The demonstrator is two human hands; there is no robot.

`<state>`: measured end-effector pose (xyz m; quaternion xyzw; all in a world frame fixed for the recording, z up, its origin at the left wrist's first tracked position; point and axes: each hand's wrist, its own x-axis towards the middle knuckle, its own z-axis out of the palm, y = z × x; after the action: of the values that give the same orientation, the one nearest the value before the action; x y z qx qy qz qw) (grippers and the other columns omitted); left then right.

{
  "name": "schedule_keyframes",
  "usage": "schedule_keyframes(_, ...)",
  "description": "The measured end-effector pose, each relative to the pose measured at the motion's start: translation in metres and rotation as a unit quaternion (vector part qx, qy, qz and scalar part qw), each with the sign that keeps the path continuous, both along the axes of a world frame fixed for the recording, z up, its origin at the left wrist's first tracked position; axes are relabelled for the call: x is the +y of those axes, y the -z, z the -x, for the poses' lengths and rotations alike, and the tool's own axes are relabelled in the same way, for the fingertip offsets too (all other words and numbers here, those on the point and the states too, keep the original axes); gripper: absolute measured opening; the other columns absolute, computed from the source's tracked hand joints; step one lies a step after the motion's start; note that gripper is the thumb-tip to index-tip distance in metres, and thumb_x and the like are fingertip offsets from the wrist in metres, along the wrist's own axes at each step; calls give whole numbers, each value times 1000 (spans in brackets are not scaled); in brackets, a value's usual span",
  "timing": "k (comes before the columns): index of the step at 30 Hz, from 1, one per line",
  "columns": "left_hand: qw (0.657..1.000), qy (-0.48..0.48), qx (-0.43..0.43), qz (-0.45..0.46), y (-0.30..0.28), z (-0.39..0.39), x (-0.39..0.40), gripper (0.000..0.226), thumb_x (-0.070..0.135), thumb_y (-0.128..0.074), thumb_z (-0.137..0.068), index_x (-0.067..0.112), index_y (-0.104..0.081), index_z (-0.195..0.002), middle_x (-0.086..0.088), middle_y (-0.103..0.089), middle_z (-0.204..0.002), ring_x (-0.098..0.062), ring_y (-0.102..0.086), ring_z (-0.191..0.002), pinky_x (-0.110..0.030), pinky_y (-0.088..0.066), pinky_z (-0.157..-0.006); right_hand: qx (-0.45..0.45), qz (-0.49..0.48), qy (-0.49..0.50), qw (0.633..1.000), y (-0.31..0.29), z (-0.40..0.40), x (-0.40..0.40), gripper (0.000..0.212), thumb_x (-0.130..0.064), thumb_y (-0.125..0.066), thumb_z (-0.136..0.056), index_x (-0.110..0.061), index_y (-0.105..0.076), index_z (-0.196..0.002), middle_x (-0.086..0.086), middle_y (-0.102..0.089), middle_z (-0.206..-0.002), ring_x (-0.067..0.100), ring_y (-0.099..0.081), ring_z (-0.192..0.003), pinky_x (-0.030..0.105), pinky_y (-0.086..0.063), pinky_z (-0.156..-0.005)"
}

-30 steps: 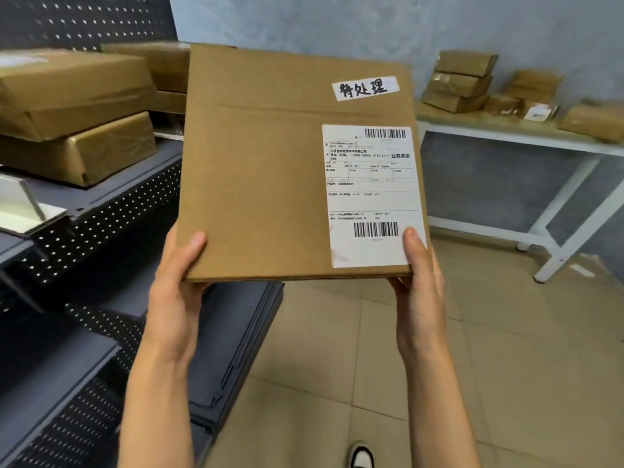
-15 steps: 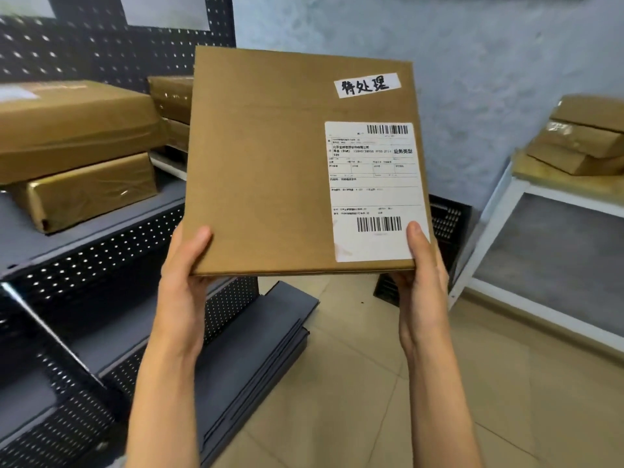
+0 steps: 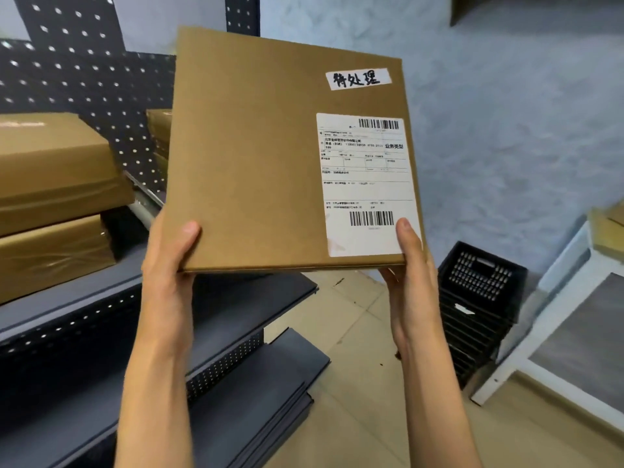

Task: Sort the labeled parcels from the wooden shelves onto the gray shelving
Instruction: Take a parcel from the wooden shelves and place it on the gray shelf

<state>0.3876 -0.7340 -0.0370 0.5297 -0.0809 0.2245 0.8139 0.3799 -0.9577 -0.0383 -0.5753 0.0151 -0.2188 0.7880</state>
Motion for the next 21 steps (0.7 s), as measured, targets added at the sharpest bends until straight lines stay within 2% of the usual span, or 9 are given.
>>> schedule_keyframes(1, 1000, -1, -7, 2, -6, -15, -4, 39, 31, -51, -82, 30, -56, -120, 20, -65, -111, 1, -58, -108, -21, -42, -88, -5, 5, -2, 1000, -7, -15, -4, 72, -56, -67, -73, -26, -52, -136, -6, -63, -128, 13, -54, -123, 41, -38, -110)
schedule_keyframes(5, 999, -21, -37, 6, -22, -65, -11, 42, 30, -51, -82, 27, -54, -124, 19, -65, -113, 1, -58, -109, -16, -43, -86, -38, 0, -18, 999, -27, -72, -13, 52, -41, -62, -78, -25, -58, -127, -7, -68, -118, 11, -60, -115, 30, -47, -99)
schedule_keyframes(10, 997, -47, -52, -9, -30, -112, -18, 48, 26, -50, -82, 18, -51, -130, 18, -64, -111, 0, -58, -108, -16, -42, -87, -53, -3, -54, 997, -36, -132, -17, 59, -40, -66, -77, -20, -56, -132, -5, -67, -121, 10, -59, -116, 32, -44, -103)
schedule_keyframes(15, 990, -104, -82, -50, -44, -150, -23, 70, 32, -59, -79, 7, -40, -141, 9, -59, -120, -7, -57, -114, -23, -44, -94, -81, -27, -99, 991, -46, -195, -23, 61, -36, -71, -75, -20, -56, -132, -6, -67, -121, 9, -59, -117, 32, -43, -104)
schedule_keyframes(21, 973, -200, -93, -63, -66, -188, -42, 78, 42, -62, -69, 10, -44, -139, 9, -62, -116, -8, -59, -111, -25, -46, -91, -114, -35, -181, 976, -69, -273, -28, 70, -40, -72, -69, -20, -54, -133, -3, -65, -126, 11, -58, -119, 35, -43, -106)
